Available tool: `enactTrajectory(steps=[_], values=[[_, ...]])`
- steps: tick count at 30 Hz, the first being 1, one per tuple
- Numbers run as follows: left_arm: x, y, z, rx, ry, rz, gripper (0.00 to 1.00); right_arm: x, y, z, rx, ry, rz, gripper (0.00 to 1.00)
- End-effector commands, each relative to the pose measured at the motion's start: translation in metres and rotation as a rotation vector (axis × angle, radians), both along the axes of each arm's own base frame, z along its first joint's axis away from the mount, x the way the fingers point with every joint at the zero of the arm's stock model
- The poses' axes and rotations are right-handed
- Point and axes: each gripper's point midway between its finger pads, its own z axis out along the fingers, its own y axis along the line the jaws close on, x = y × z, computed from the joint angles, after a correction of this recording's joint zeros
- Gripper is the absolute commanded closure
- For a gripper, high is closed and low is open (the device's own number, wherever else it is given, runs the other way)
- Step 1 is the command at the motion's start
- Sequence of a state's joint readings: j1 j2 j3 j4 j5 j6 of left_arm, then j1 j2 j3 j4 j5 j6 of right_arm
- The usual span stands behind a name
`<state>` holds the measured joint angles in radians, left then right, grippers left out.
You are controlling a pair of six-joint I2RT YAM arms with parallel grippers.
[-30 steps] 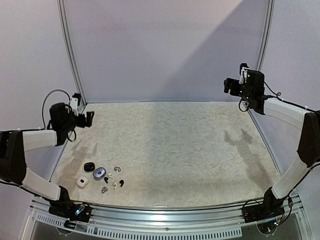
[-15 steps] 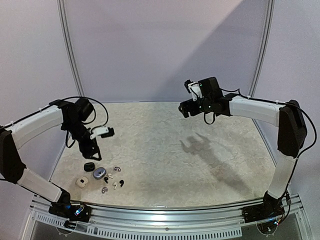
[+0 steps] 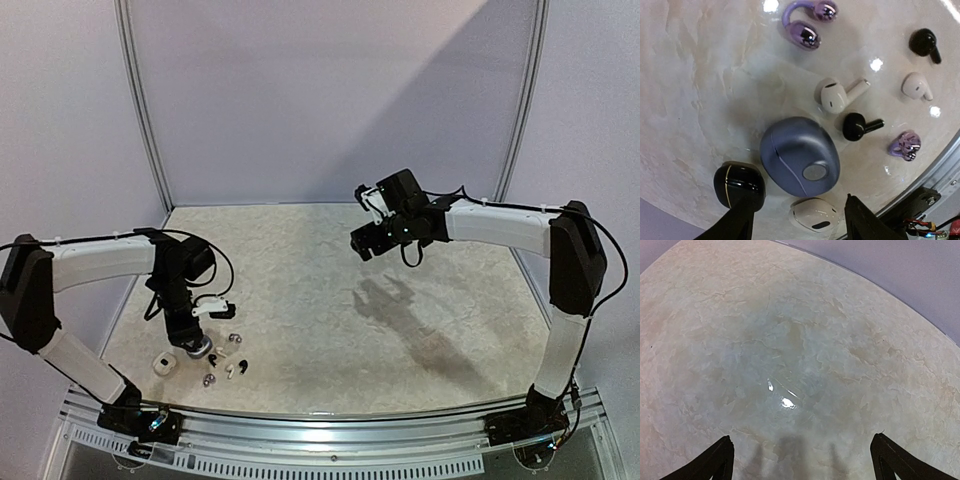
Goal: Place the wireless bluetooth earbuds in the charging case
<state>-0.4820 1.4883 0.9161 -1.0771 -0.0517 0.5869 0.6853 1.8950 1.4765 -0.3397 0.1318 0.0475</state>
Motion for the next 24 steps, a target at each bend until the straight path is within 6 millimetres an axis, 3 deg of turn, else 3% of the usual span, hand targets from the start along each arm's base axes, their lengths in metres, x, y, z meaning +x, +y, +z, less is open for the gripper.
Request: enactTrajectory(steps=[1, 4, 8, 18, 24], values=[[0.008, -0.009, -0.012, -0.006, -0.003, 0.035, 0.3, -0.007, -0.008, -0.002, -0.009, 0.015, -0.036, 0.04], [0.004, -0.007, -0.018, 0.008, 0.013, 0.01, 0.24, -0.008, -0.011, -0.002, -0.018, 0.012, -0.042, 0.04], [-0.001, -0.003, -0.026, 0.024, 0.033, -0.013, 0.24, -0.009, -0.012, -0.005, -0.024, 0.021, -0.038, 0.04], [-0.002, -0.005, -0.04, 0.014, 0.041, 0.007, 0.33, -0.008, -0.009, -0.007, -0.018, 0.025, -0.038, 0.03], [-0.007, -0.001, -0.047, 0.024, 0.05, 0.011, 0.45, -0.007, -0.008, -0.009, -0.017, 0.028, -0.044, 0.03]])
